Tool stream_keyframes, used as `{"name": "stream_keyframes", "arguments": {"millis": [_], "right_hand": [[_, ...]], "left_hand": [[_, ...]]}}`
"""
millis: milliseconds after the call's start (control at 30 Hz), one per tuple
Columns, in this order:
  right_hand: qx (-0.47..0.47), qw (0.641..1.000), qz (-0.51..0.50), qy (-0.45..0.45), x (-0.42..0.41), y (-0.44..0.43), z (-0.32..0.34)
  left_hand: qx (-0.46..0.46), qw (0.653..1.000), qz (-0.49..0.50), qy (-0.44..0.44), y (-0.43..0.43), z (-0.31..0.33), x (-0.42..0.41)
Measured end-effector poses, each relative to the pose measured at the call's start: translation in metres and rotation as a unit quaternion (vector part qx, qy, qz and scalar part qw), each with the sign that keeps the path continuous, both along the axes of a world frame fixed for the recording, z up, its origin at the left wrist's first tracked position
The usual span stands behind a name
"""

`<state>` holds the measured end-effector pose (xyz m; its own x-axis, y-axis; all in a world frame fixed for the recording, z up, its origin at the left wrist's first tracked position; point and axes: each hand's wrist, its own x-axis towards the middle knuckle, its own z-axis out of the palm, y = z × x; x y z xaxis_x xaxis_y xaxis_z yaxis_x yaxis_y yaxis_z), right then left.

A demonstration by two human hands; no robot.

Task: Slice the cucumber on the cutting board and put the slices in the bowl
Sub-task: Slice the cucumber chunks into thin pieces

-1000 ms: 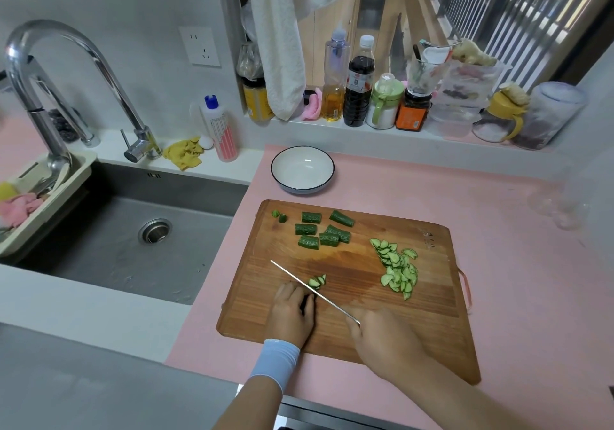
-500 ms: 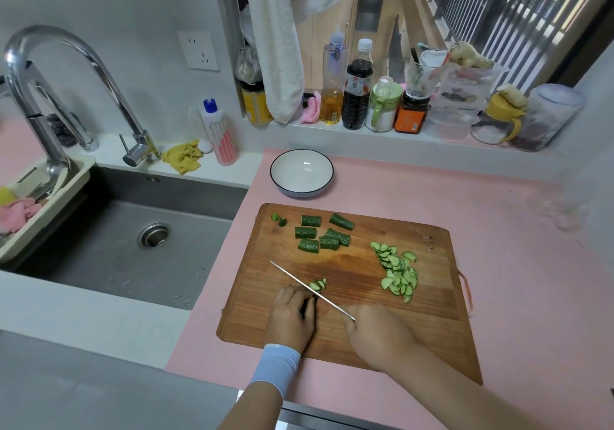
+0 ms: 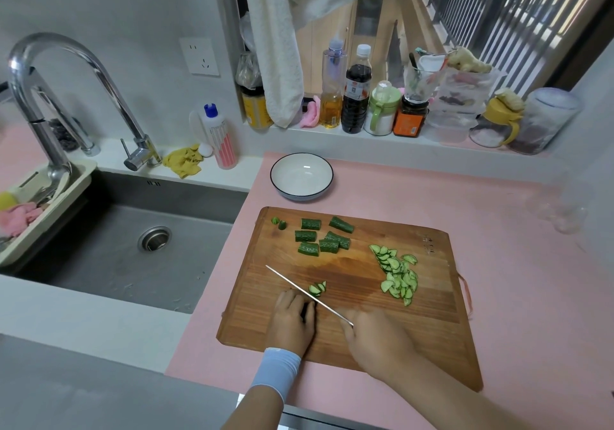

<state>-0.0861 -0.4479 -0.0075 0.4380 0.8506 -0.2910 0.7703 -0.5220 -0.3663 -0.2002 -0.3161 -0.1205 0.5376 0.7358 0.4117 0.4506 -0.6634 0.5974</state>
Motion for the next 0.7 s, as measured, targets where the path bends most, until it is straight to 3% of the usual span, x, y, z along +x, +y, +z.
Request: {"name": "stream_keyframes", "arguments": {"millis": [700], "right_hand": [[-0.026,0.999,-0.013,0.016,0.0,0.007,0.001]], "left_hand": [[-0.009,1.0,-0.007,-0.005,-0.002,0.001,-0.003]]}}
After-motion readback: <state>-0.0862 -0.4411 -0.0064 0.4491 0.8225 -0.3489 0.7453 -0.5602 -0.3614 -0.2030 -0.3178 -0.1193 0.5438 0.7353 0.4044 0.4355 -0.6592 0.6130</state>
